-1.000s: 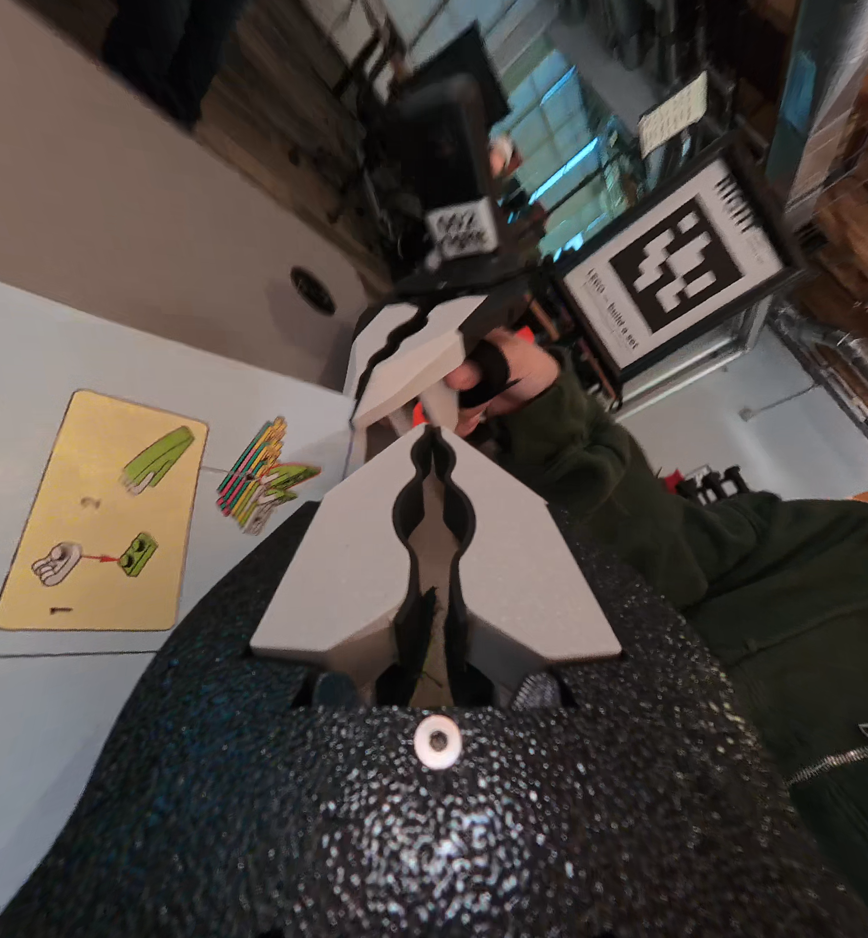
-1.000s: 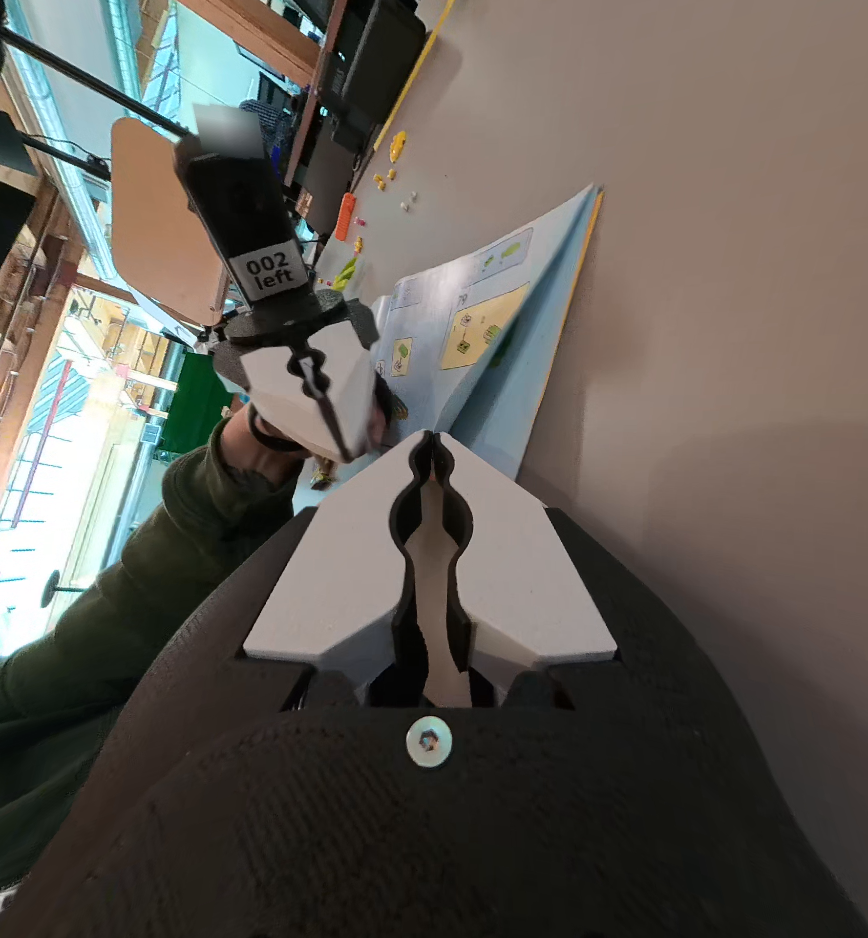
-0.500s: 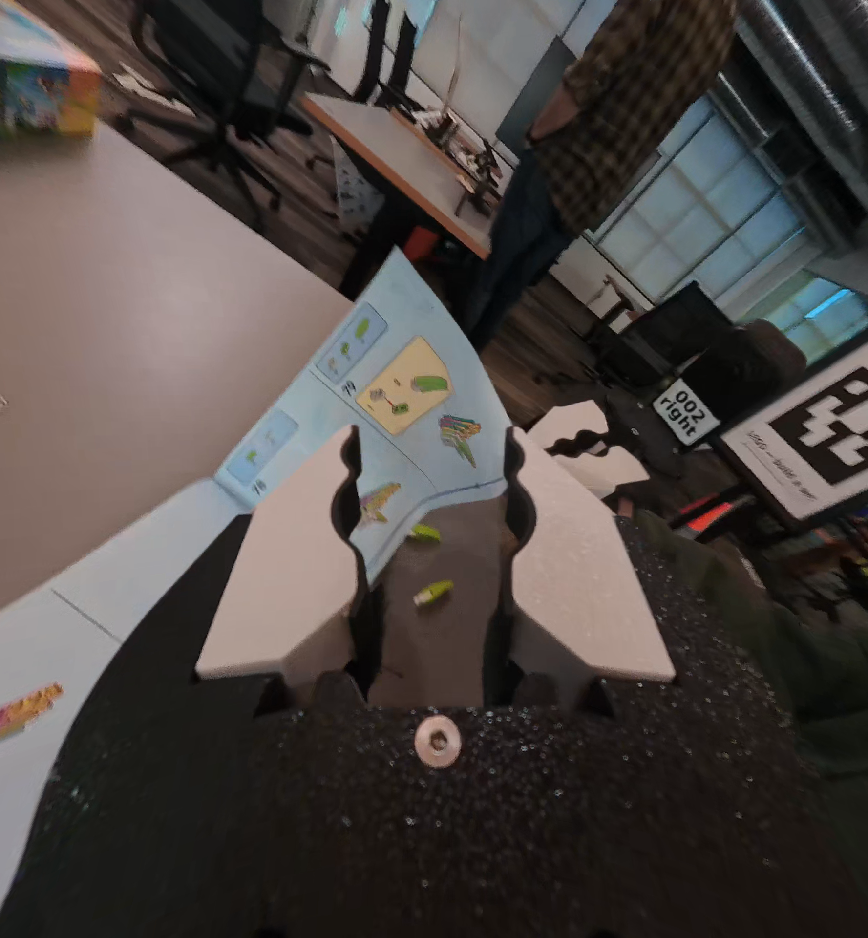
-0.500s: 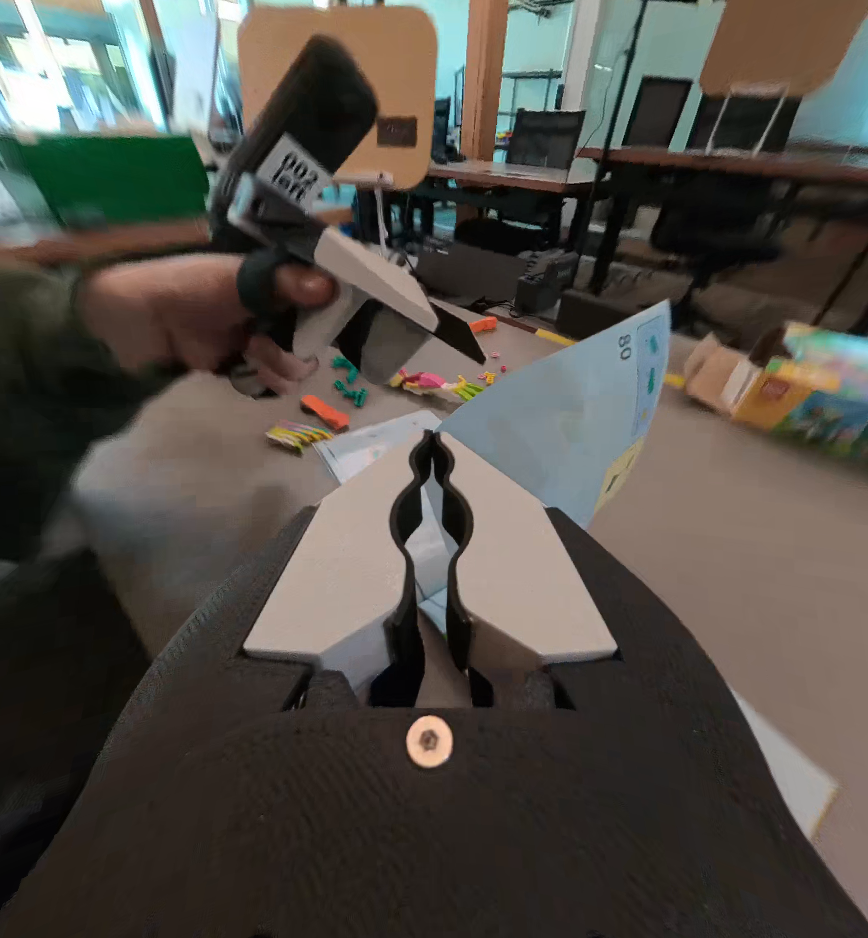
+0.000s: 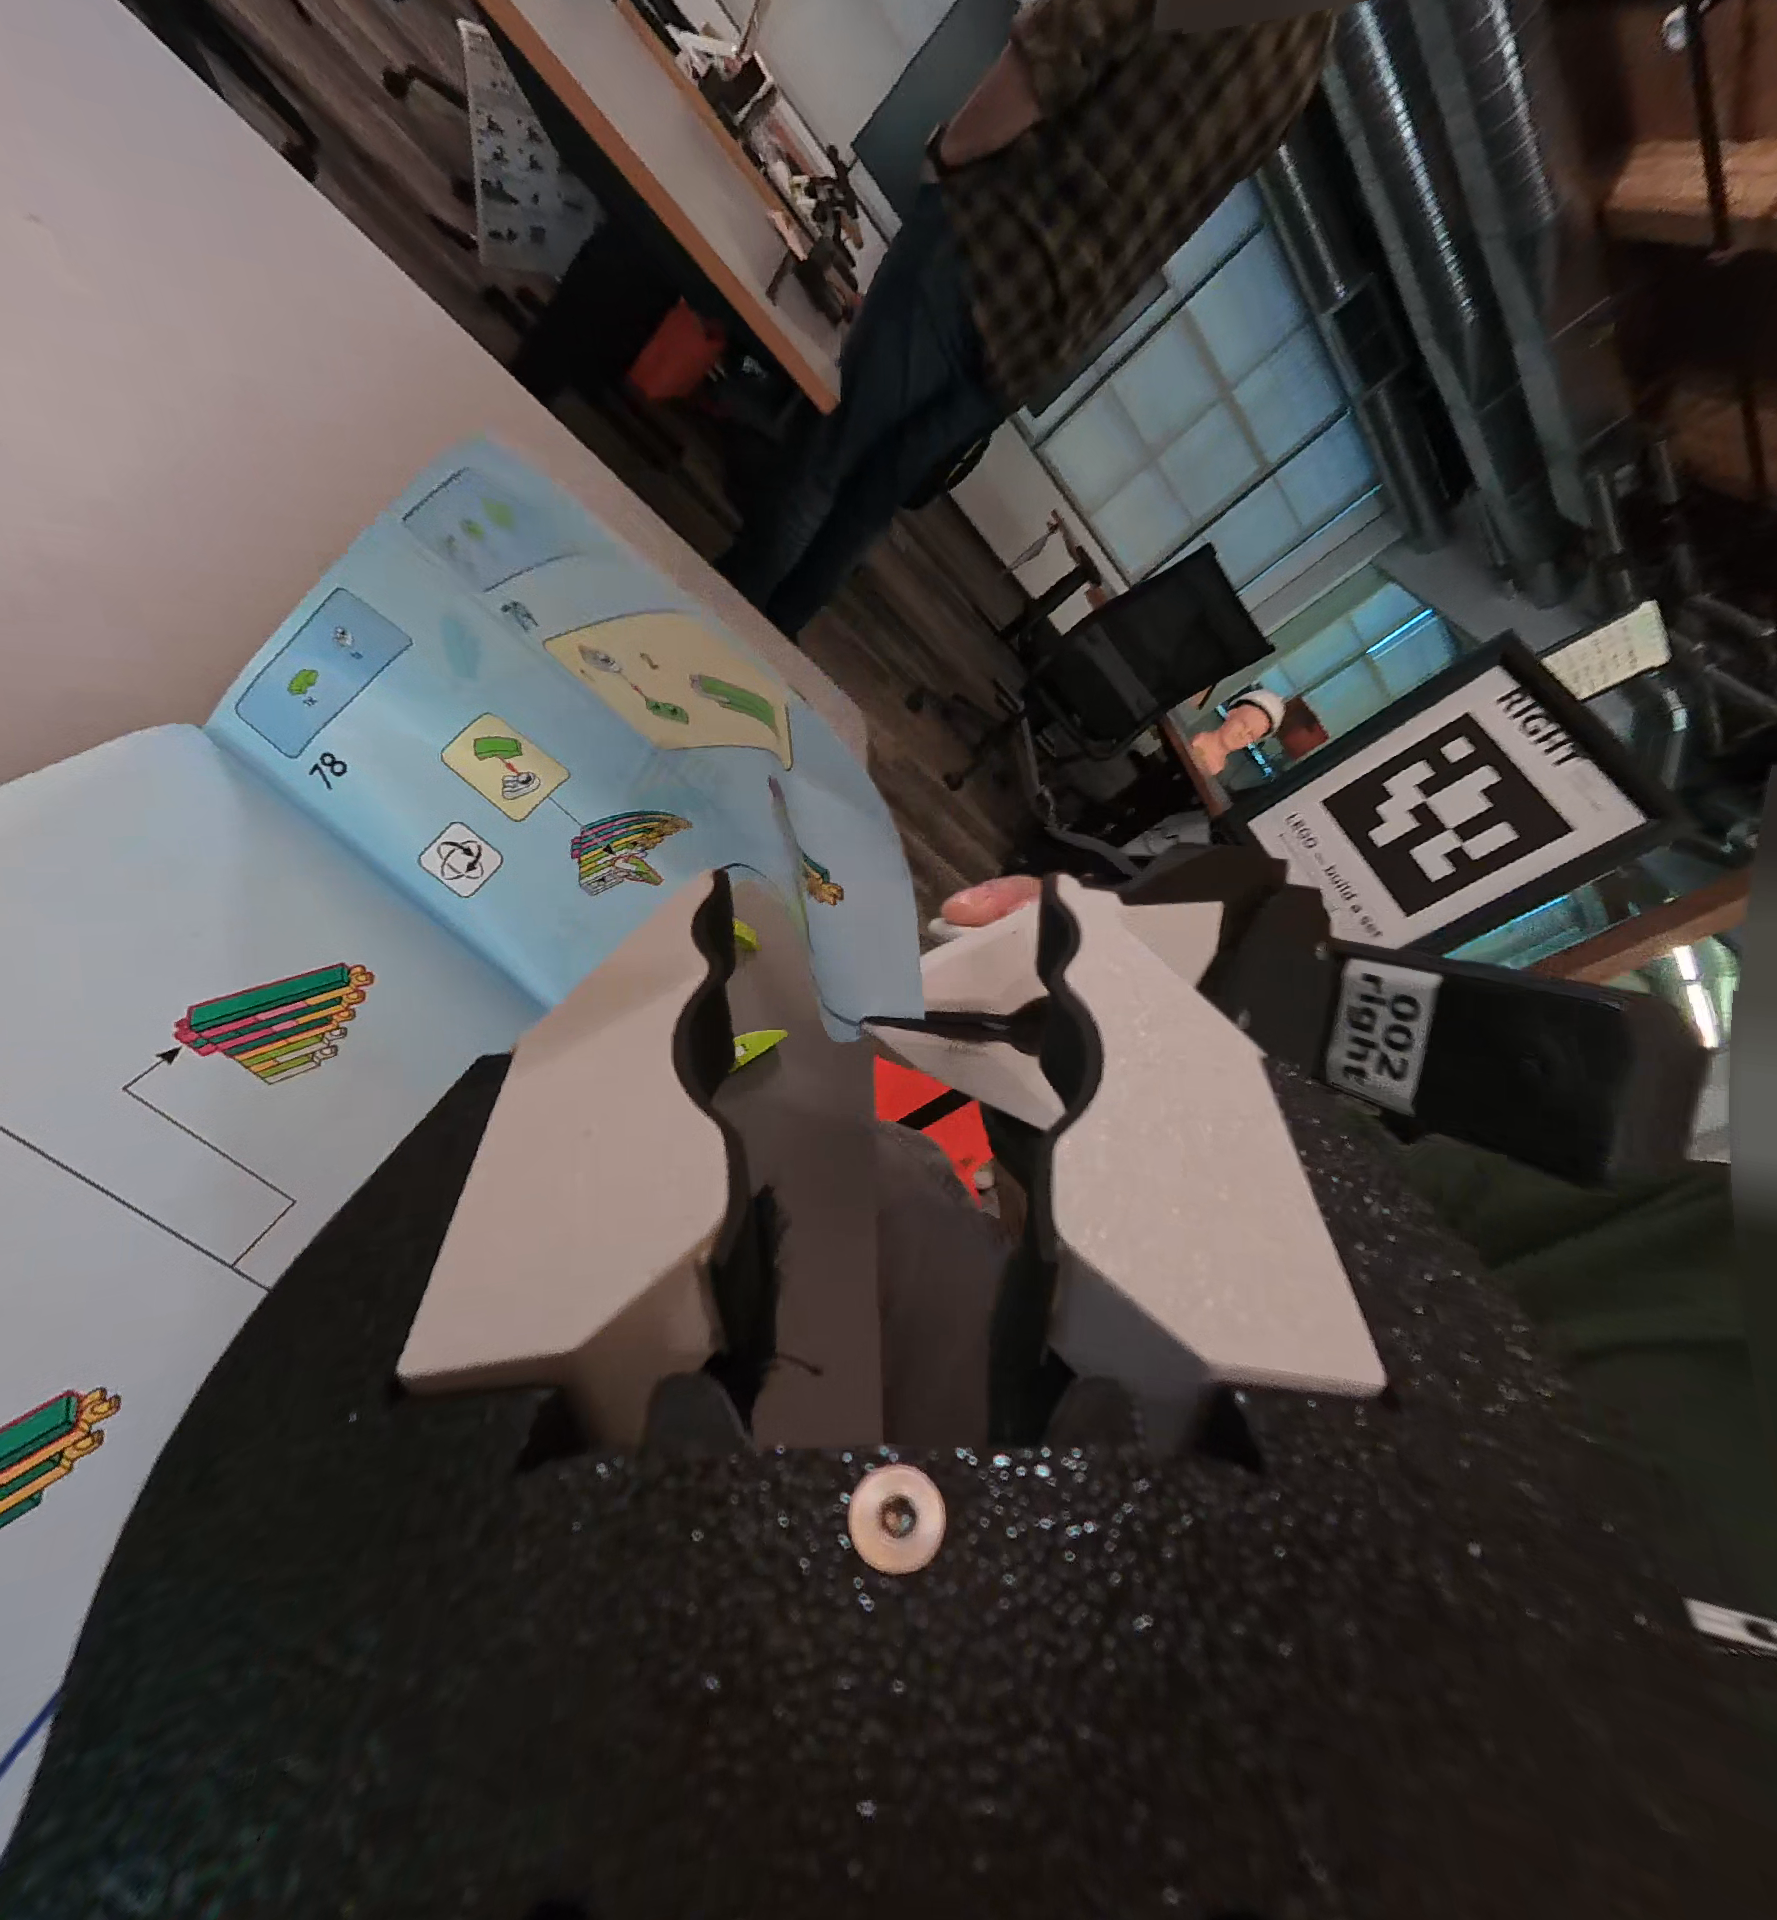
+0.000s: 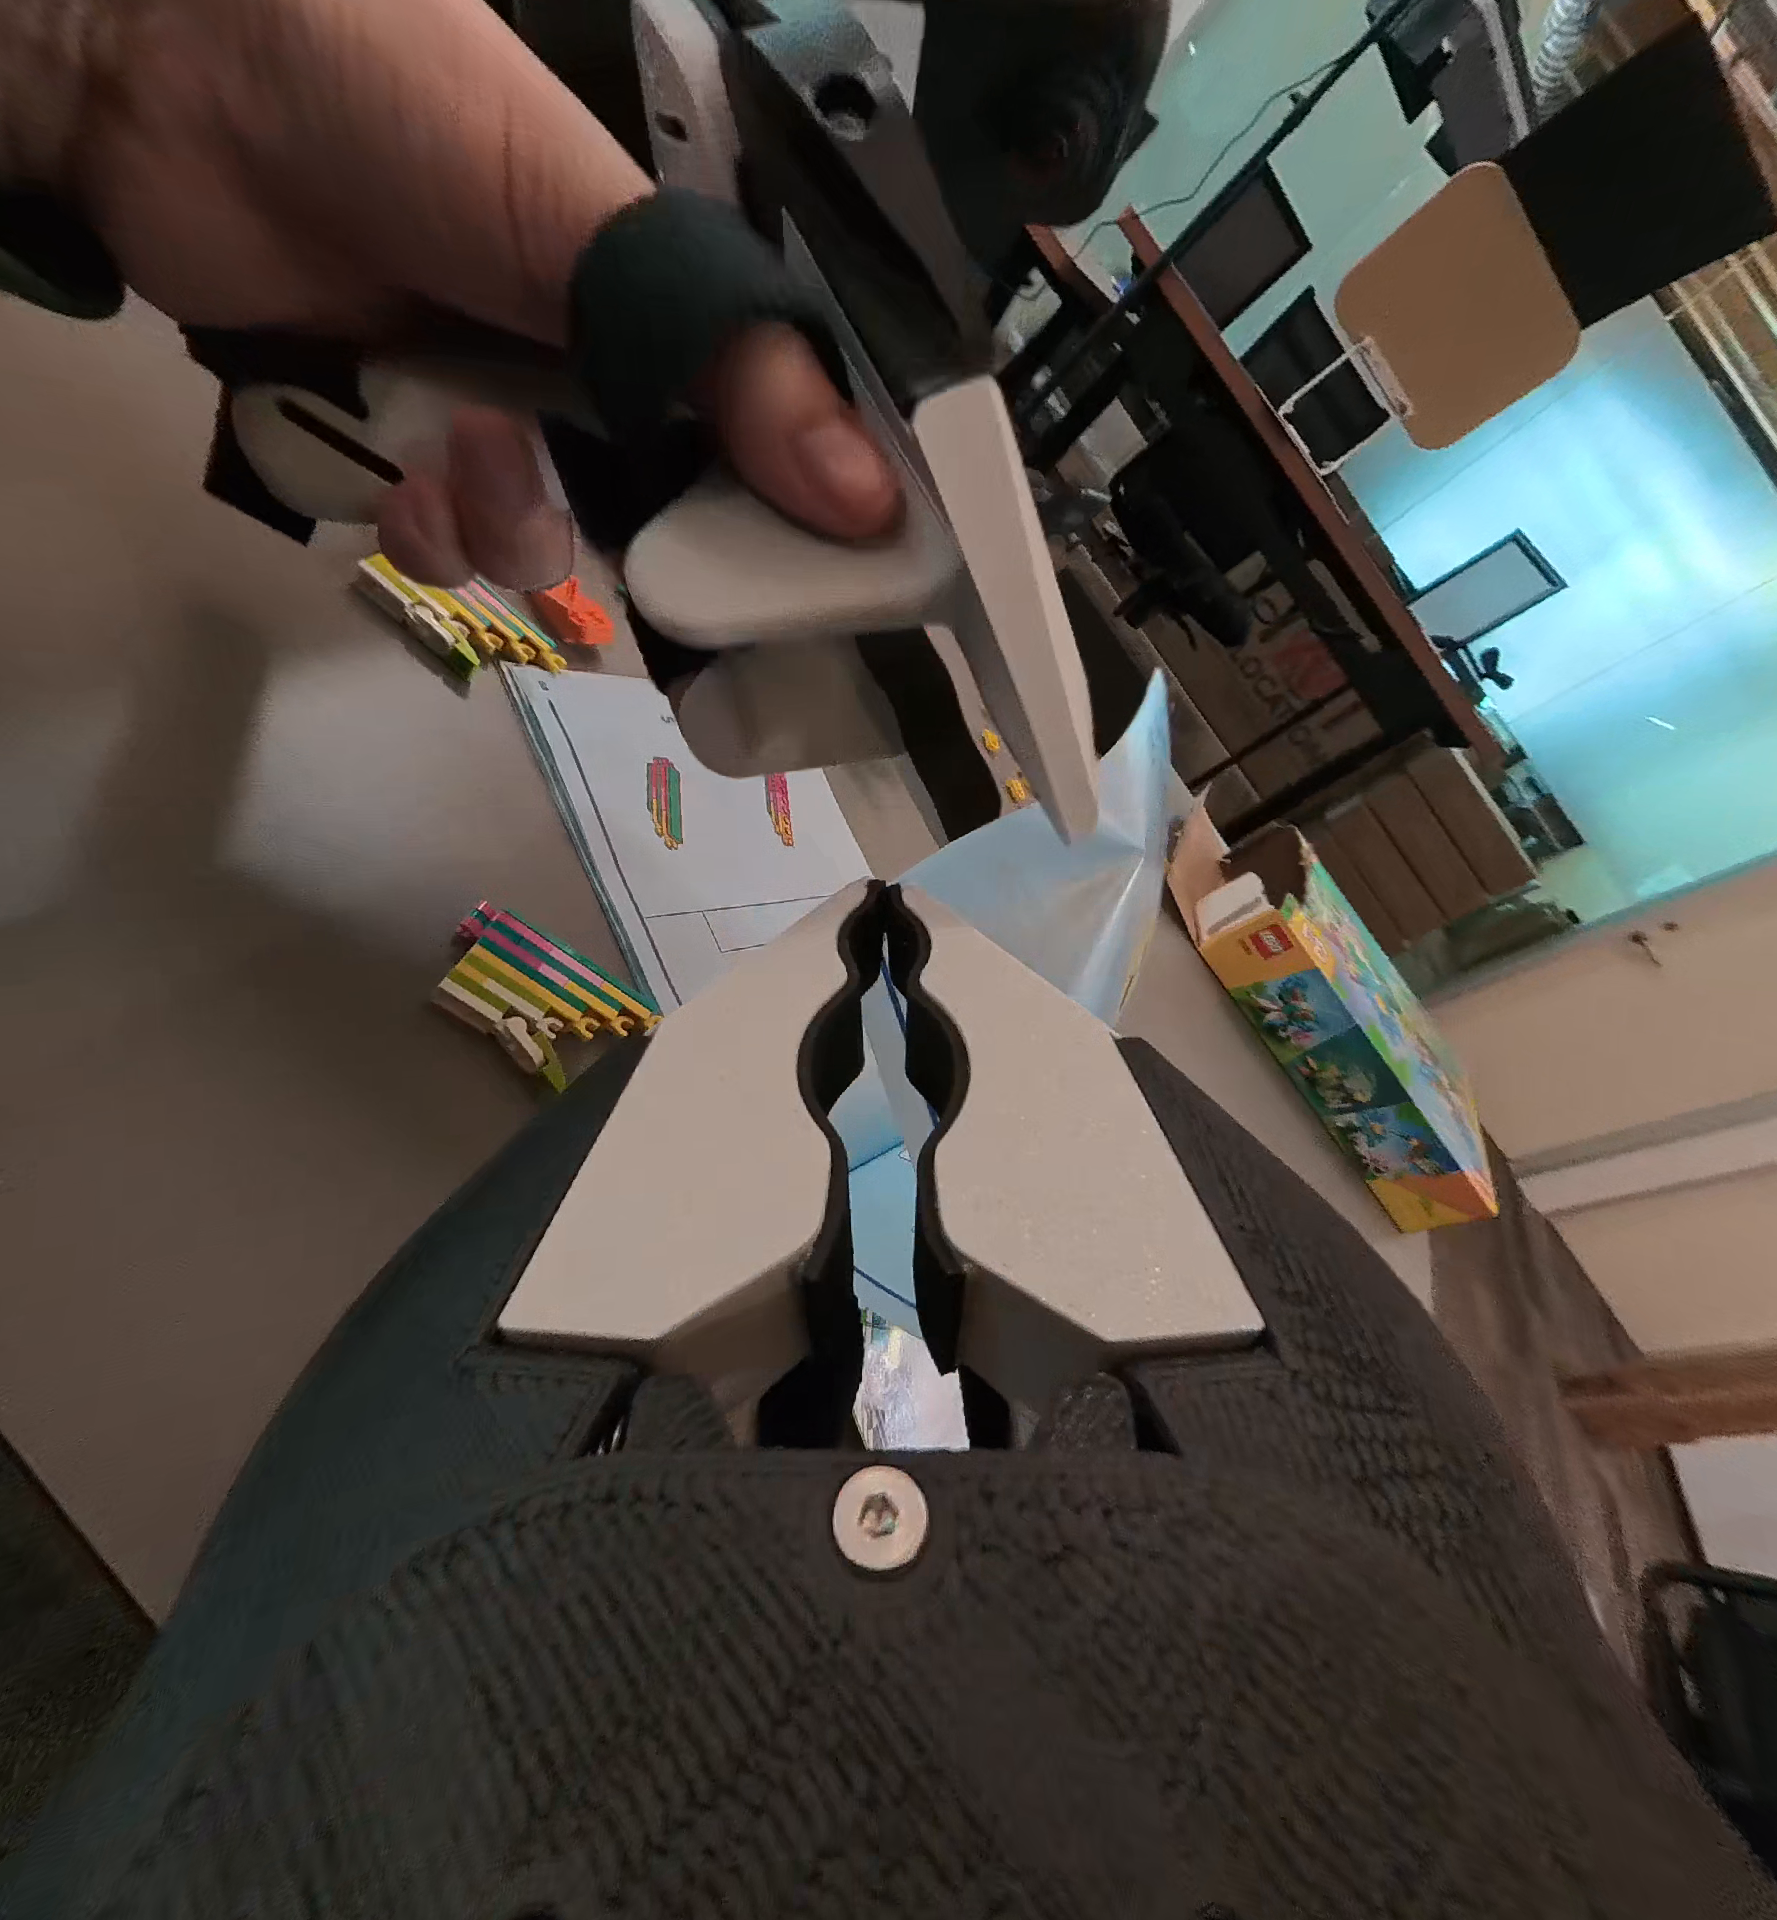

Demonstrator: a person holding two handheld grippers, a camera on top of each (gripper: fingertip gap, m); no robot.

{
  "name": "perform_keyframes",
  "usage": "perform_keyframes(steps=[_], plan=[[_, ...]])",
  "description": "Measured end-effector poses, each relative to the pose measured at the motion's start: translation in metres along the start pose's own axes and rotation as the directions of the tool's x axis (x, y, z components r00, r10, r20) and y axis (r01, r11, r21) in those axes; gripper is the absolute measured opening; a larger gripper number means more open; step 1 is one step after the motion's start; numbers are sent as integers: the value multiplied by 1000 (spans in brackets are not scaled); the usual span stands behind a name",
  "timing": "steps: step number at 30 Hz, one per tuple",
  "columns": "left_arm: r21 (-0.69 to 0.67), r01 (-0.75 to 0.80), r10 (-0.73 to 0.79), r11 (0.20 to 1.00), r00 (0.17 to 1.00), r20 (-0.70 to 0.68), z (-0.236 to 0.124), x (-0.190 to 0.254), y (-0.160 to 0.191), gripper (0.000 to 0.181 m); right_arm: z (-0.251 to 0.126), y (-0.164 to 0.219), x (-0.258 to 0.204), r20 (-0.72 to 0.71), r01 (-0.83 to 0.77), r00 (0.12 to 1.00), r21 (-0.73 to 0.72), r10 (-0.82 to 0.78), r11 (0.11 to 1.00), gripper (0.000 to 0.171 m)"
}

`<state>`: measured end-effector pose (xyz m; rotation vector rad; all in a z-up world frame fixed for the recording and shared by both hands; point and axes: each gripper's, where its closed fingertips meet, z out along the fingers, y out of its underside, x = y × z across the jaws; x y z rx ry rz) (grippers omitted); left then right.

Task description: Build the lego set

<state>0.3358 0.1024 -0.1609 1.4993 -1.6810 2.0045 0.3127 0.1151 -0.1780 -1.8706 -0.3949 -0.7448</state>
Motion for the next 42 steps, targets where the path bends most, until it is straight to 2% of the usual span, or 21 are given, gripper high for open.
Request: perform_keyframes(steps=[4,5,6,8,11,15,16,19,20,23,26,28,31,33,37,40,42], plan=[[16,-27,26,1000,999,27,3,-3,-1,26,4,-4,-3,-49,27,998,-15,-28,1000,0],[24,-32,31,999,999,40,2,-6,-2,8,4,-7,-5,-50,26,998,3,-26,1000,2],[33,-42,40,999,998,56,-1,-9,-3,0,3,-10,-8,-38,21,999,29,-20,999,13],[39,-33,29,999,995,96,-10,-19,-4,0,-3,-12,-1,-77,1,997,62,4,998,29],[16,1,-4,1000,981,192,-34,-44,0,0,-26,2,27,-178,-138,971,127,159,982,31],[-31,117,-100,993,938,332,-69,-84,15,0,-66,43,63,-325,-323,870,193,372,926,31],[-45,155,-129,987,924,361,-76,-91,20,4,-74,52,68,-349,-356,843,210,410,911,31],[-77,285,-237,955,896,377,-85,-97,34,41,-90,77,73,-386,-439,782,217,490,872,31],[-66,290,-248,955,897,366,-87,-95,32,44,-92,84,74,-394,-465,765,211,510,860,31],[10,199,-183,980,879,440,-106,-96,18,49,-96,97,73,-392,-521,728,217,562,826,31],[89,37,-78,995,848,525,-128,-89,-1,55,-94,99,72,-368,-540,722,230,586,810,32],[59,-83,28,995,779,626,-144,-88,-4,55,-91,100,71,-360,-536,731,223,580,814,33],[42,-264,175,964,743,646,-149,-71,-10,55,-88,97,69,-351,-515,751,221,560,829,33],[17,-373,275,927,713,645,-146,-65,-8,57,-86,95,67,-343,-498,765,222,545,838,33],[-33,-608,464,793,568,680,-147,-65,-15,73,-84,95,68,-355,-434,802,208,481,877,33],[-24,-737,528,676,461,713,-158,-66,-28,76,-83,93,68,-338,-425,809,229,481,876,33],[36,-778,521,627,454,723,-166,-65,-34,78,-82,92,68,-336,-429,806,236,488,872,33]])
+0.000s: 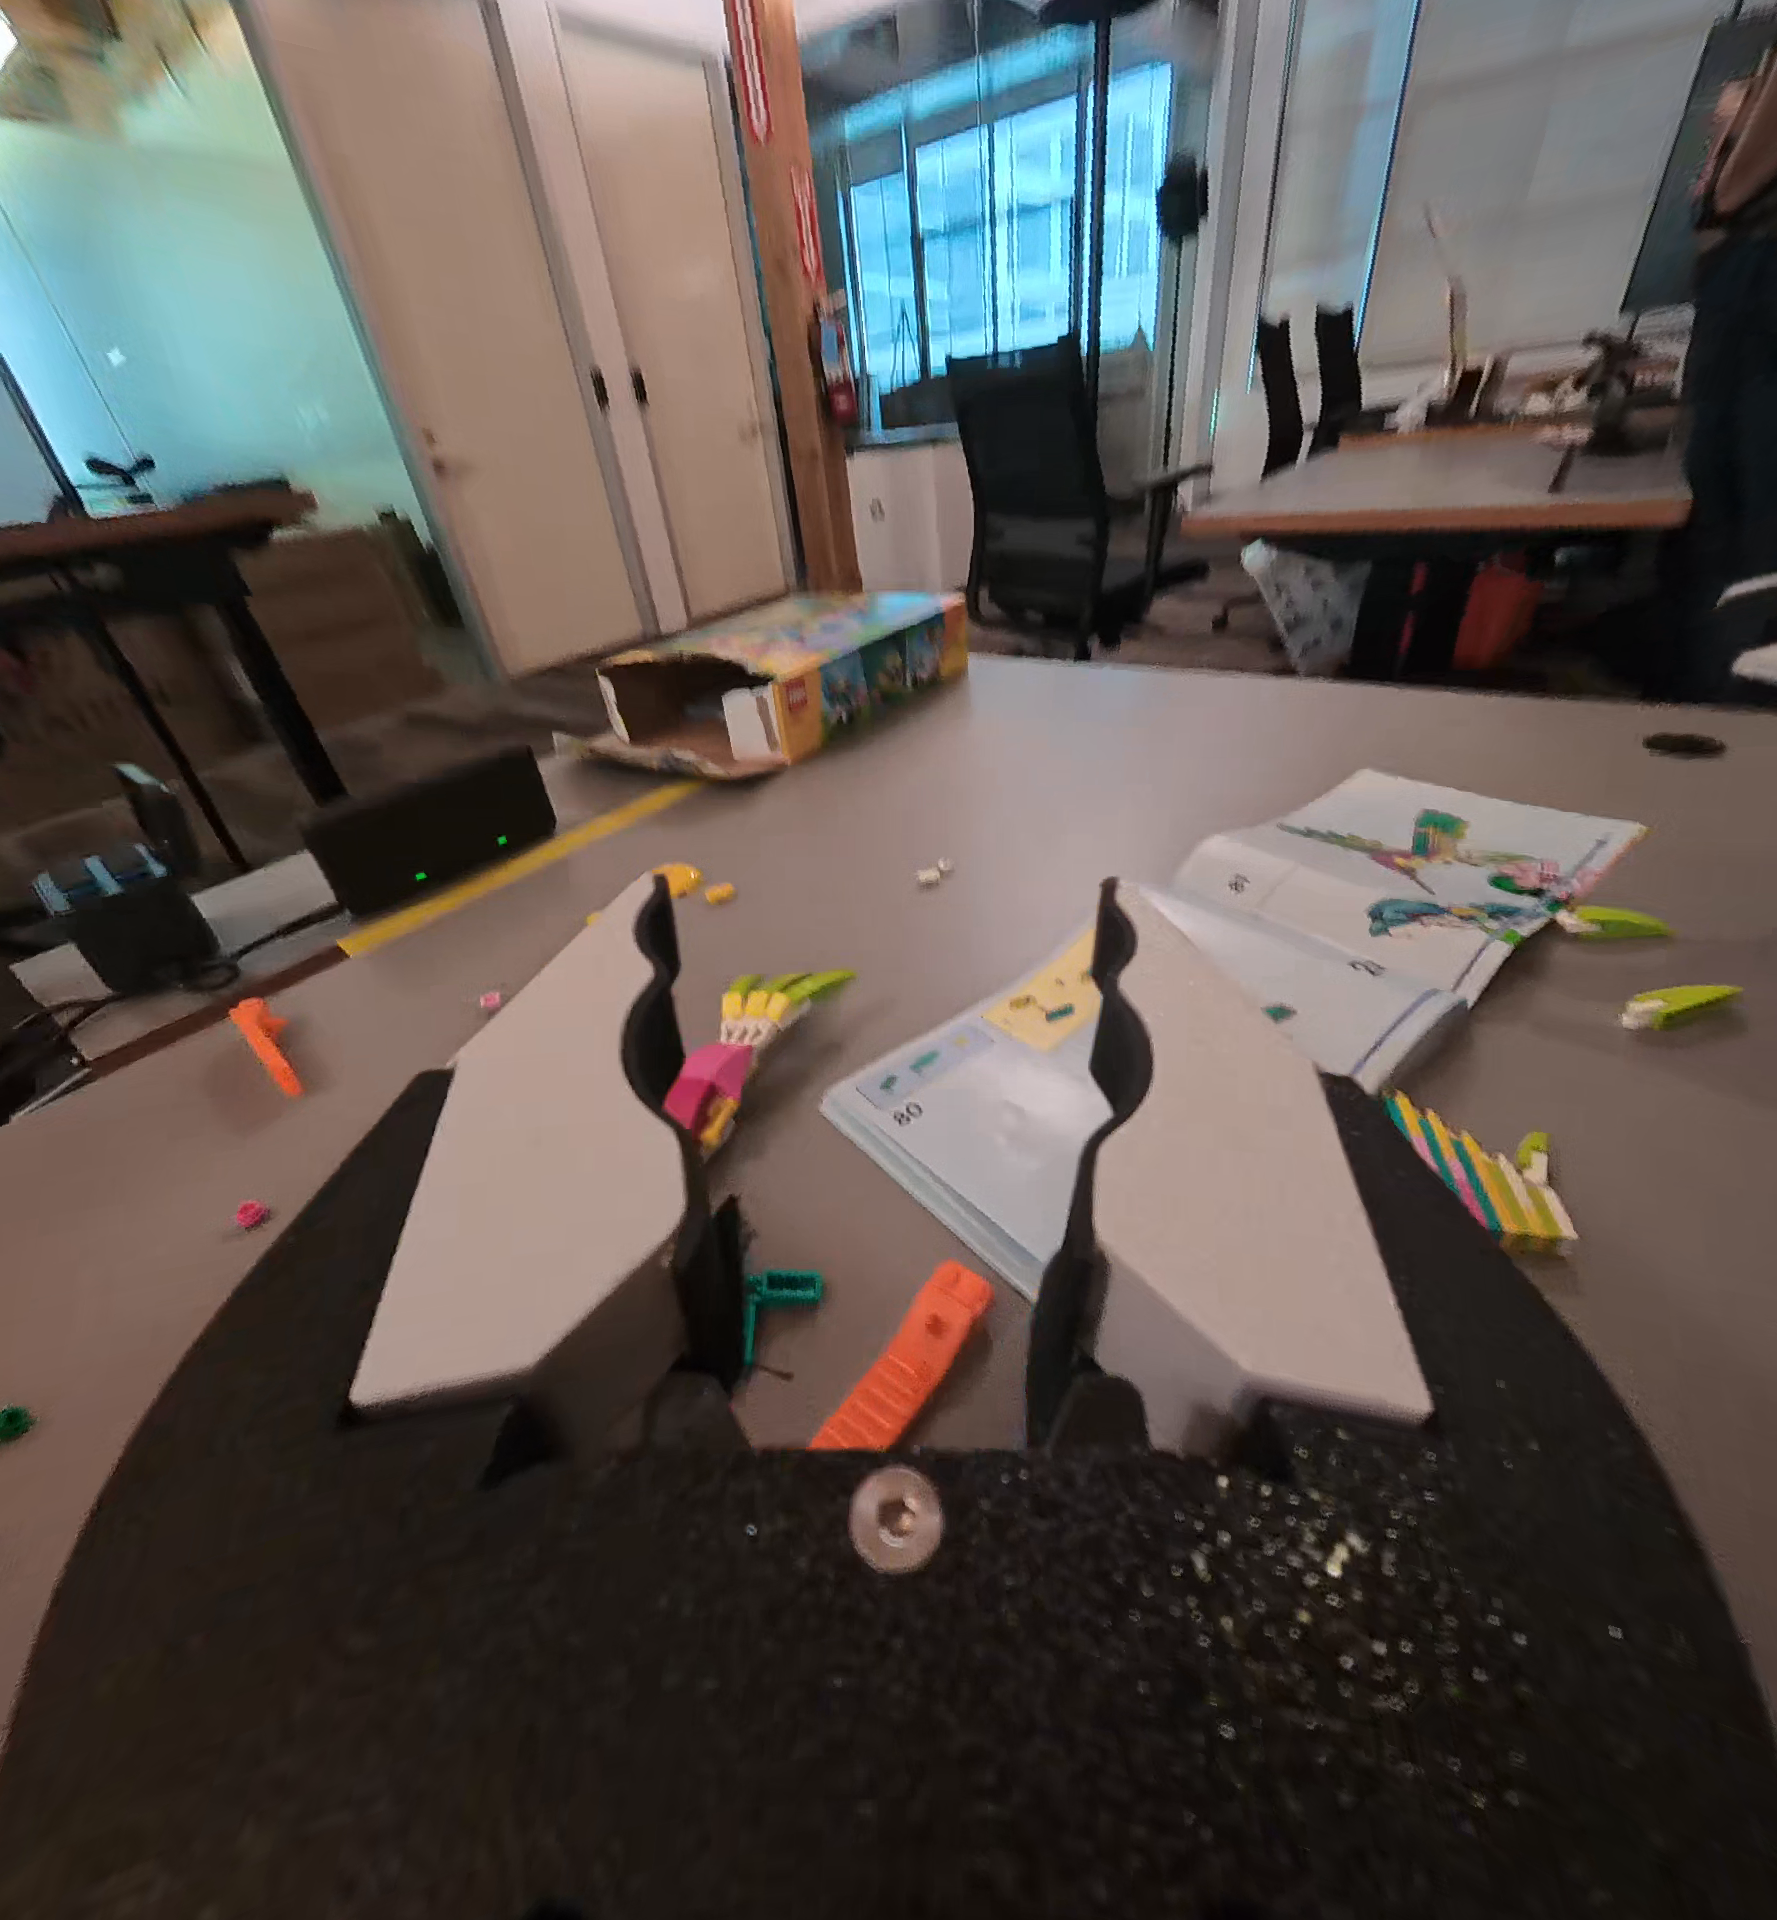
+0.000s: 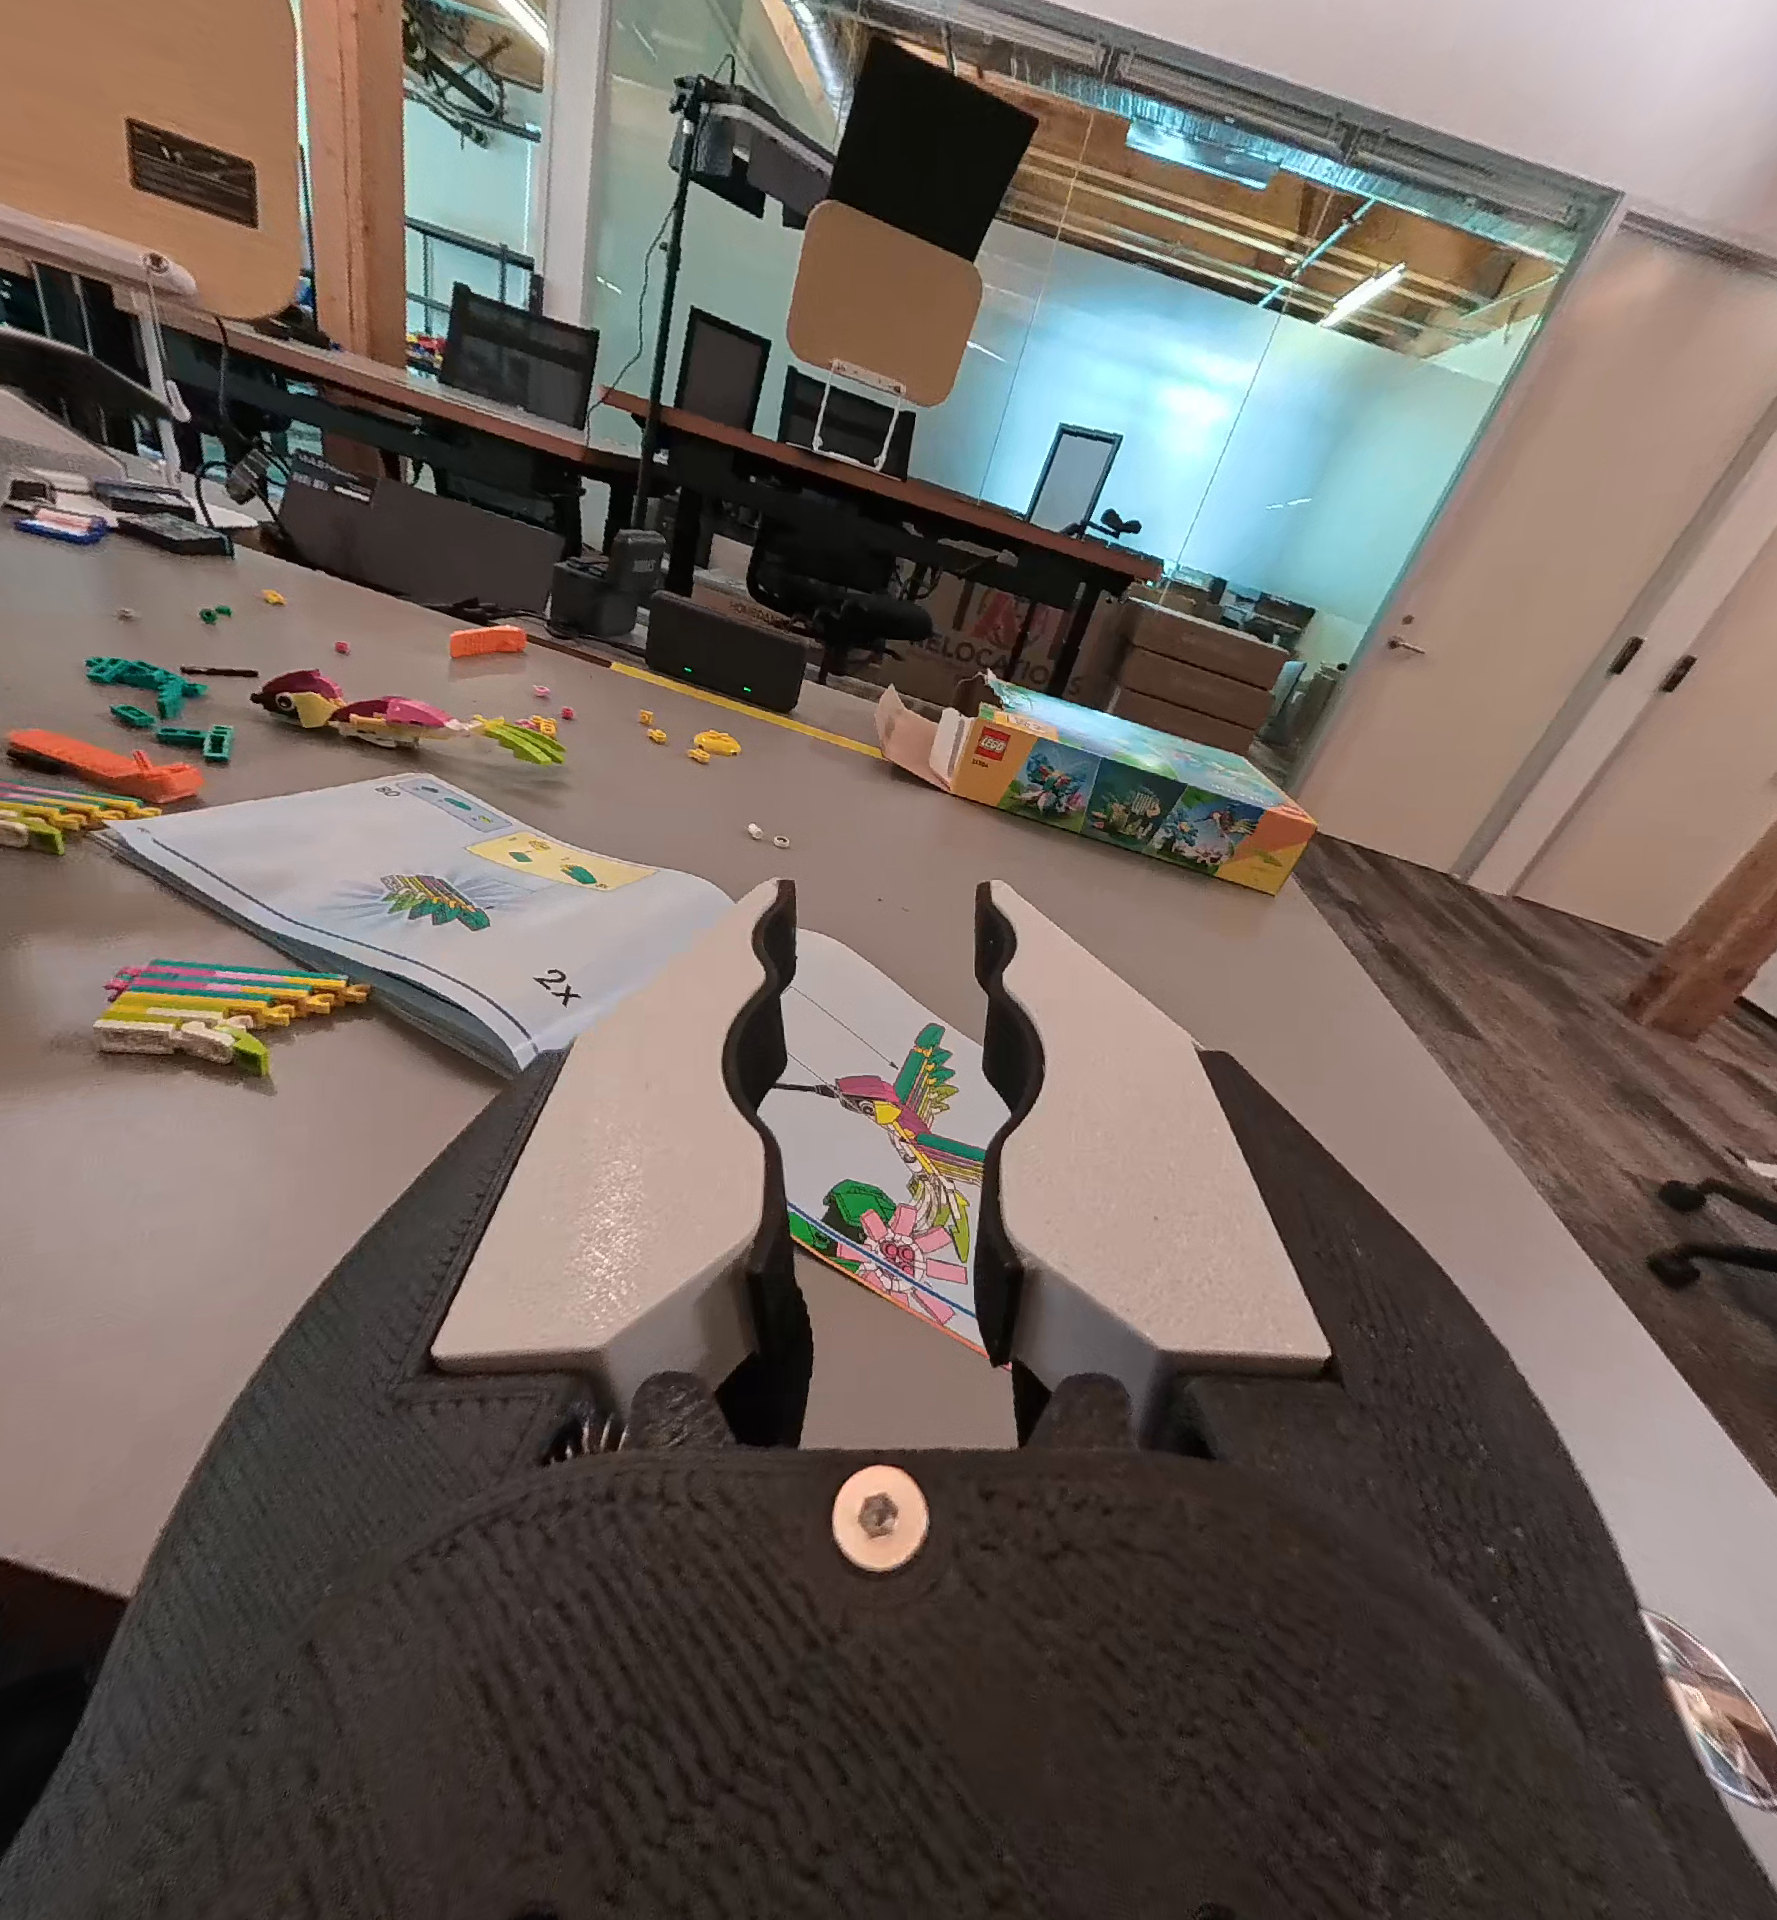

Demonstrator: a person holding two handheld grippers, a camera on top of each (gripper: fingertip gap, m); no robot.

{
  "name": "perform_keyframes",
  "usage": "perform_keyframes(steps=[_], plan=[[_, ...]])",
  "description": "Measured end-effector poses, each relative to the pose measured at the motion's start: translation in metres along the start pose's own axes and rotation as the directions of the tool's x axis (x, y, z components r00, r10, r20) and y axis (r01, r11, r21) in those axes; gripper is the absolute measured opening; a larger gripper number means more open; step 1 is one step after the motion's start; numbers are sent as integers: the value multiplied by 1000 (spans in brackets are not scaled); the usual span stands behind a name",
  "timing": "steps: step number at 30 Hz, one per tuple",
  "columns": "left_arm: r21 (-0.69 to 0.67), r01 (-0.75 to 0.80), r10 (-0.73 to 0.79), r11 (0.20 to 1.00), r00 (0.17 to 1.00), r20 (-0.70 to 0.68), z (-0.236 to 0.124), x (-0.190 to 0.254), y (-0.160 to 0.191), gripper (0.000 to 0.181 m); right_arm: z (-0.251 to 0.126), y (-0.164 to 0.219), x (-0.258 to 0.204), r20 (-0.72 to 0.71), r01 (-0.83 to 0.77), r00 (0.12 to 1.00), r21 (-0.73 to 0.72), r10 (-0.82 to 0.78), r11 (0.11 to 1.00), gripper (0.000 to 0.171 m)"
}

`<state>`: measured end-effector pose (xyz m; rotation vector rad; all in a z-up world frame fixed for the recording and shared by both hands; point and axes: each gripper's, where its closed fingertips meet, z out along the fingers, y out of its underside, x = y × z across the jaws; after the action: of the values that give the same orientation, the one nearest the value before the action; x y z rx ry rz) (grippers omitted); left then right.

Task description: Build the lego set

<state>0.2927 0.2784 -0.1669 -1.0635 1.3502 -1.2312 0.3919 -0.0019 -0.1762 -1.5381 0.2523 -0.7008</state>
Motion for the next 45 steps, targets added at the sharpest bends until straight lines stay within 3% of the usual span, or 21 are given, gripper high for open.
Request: perform_keyframes(steps=[4,12,15,18,24,35,45], plan=[[115,91,-87,989,996,-36,-13,-8,-11,83,1,0,-2,-2,7,1000,8,-7,1000,32],[242,-9,11,970,1000,-10,-37,-4,-28,79,9,10,-13,45,33,998,-14,-33,999,31],[262,6,-1,965,1000,-22,-40,-3,-31,79,11,15,-4,4,-40,999,-48,40,998,46],[302,34,-32,953,999,-11,-45,-9,-36,80,9,9,-8,75,-74,994,-29,76,997,49],[382,100,-115,919,993,15,-57,-26,-47,81,-2,14,-38,310,10,951,-57,8,998,46],[415,120,-146,902,989,32,-62,-33,-50,78,3,20,-70,400,41,917,-61,-14,997,44],[489,-10,-150,872,946,287,-106,-96,-73,76,4,17,-67,378,30,926,-45,-10,999,42]])
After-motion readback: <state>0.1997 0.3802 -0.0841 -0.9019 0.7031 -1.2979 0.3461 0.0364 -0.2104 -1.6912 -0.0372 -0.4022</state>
